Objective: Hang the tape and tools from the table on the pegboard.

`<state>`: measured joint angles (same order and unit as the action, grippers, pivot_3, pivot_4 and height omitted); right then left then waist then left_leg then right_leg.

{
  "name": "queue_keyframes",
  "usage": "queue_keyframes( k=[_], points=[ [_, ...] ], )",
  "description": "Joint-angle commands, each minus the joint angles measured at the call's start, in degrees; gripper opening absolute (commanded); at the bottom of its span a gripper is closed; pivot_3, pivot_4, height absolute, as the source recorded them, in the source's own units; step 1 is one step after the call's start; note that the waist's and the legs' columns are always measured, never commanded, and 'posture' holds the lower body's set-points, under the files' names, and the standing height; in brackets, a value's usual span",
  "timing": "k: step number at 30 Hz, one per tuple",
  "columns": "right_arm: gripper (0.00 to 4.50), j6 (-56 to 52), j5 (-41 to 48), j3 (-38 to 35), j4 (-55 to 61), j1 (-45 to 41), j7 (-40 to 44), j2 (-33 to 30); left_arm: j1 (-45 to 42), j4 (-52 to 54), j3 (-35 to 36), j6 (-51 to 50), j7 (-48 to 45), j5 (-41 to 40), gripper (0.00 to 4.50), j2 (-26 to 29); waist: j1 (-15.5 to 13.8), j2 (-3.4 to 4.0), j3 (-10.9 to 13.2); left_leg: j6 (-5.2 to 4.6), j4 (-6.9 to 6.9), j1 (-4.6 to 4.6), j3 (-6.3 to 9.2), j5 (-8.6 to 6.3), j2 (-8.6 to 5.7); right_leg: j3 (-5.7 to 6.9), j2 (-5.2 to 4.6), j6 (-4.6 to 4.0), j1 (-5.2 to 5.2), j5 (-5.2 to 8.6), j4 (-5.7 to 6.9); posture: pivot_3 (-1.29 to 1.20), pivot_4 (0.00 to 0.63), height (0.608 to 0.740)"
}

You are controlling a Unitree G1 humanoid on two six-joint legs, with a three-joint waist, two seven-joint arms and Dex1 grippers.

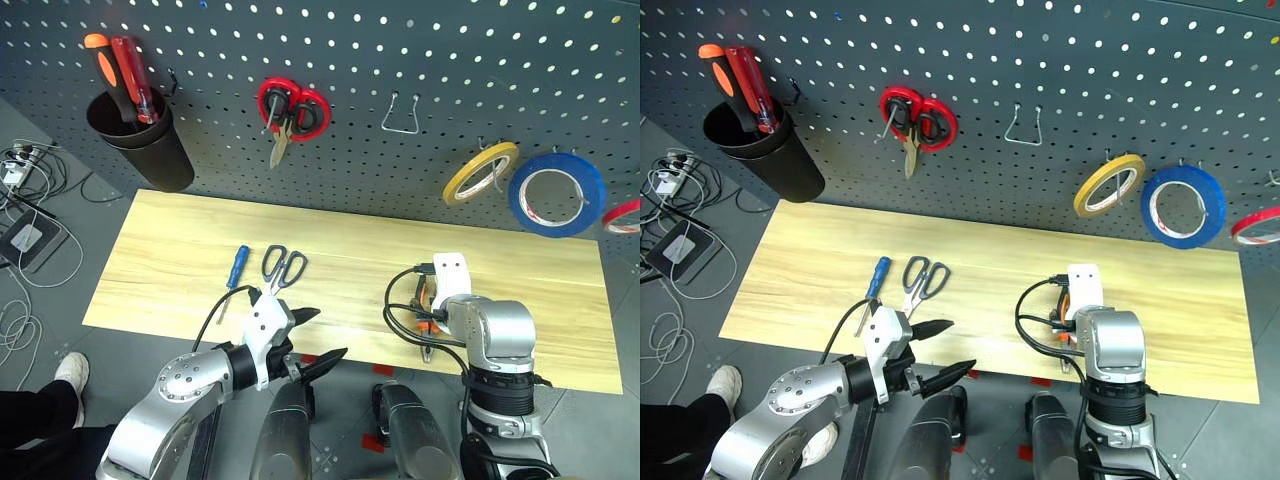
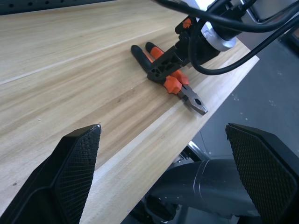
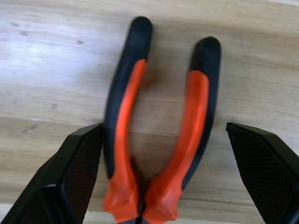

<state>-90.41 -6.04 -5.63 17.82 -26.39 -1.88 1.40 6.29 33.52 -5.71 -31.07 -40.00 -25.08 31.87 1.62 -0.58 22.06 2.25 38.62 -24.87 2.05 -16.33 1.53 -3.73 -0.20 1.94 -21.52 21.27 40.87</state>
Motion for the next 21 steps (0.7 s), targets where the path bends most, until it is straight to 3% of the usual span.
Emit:
queue_keyframes(
  k=[1, 5, 11, 18, 21],
  points=[
    [4.46, -0.57, -1.08, -2.34, -0.33, -0.38, -2.02, 1.08, 0.4, 2.27, -0.22, -0.19, 0.15, -1.1, 4.5, -0.14, 0.0, -0.01, 0.0, 0.0, -0.02, 0.0, 0.0, 0.0, 0.0, 0.0, 0.0, 0.0, 0.0, 0.0, -0.01, 0.08, 0.454, 0.74],
    [4.46, 0.36, -1.05, -3.95, -1.74, -1.06, -3.29, 2.4, 0.31, 2.38, -0.65, -0.2, 0.38, -1.09, 4.5, -0.18, 0.0, -0.01, 0.0, 0.0, -0.08, 0.0, 0.0, 0.0, 0.0, -0.01, 0.0, 0.0, -0.01, 0.0, -0.03, 0.08, 0.451, 0.74],
    [3.09, 0.32, -1.23, -6.02, -1.66, -2.11, -4.94, 4.06, -0.61, 1.99, -0.88, -0.11, 0.19, -1.27, 4.5, -0.21, -0.03, -0.01, 0.0, 0.02, -0.23, 0.01, -0.01, 0.01, -0.01, -0.01, -0.02, 0.0, -0.06, 0.0, -0.06, 0.07, 0.449, 0.74],
    [3.09, 0.71, -0.35, -4.27, -1.03, -1.53, -4.17, 2.64, -1.57, 1.34, -1.43, 0.18, 0.13, -1.31, 4.5, -0.44, -0.02, -0.01, 0.0, 0.02, -0.37, 0.02, -0.1, 0.01, -0.02, -0.01, -0.05, 0.0, -0.16, 0.0, -0.05, 0.07, 0.446, 0.74],
    [3.09, 4.38, 3.29, -1.89, 0.67, -0.77, 0.75, -0.17, -1.84, 1.19, -1.65, 0.65, 0.1, -1.04, 4.5, -0.53, -0.04, -0.01, 0.0, 0.03, -0.43, 0.02, -0.22, 0.02, -0.02, -0.02, -0.06, 0.0, -0.22, 0.0, -0.04, 0.07, 0.427, 0.74]
  ],
)
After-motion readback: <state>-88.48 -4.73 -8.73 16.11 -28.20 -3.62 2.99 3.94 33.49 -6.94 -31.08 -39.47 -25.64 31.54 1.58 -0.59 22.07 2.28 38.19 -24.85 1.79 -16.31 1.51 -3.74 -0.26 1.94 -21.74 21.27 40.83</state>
